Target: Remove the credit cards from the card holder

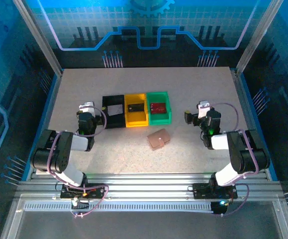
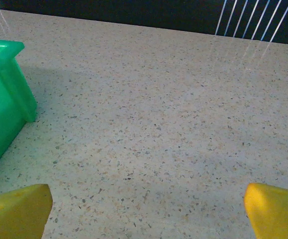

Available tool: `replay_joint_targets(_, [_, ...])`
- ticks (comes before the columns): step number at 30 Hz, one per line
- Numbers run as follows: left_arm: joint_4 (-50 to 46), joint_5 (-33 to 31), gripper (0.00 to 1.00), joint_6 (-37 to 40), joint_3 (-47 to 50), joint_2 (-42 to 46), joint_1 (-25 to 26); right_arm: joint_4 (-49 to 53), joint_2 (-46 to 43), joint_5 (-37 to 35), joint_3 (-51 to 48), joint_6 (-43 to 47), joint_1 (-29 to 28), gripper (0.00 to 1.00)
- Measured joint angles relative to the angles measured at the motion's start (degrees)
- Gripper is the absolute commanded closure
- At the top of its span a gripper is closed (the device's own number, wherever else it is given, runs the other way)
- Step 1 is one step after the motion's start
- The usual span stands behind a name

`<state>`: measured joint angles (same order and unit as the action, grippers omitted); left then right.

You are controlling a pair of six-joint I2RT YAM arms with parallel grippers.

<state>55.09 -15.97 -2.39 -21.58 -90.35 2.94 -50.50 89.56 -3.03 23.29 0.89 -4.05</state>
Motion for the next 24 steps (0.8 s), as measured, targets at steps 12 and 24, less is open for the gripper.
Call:
replay_joint_targets(12, [0.0,0.0,0.01,0.0,0.0,0.0,0.0,0.1,0.0,0.6,0.0,0.0,0.1,0.0])
replay_joint_targets(24, [0.0,0.0,0.01,0.0,0.0,0.0,0.0,0.1,0.0,2.1,0.0,0.0,0.9,0.0])
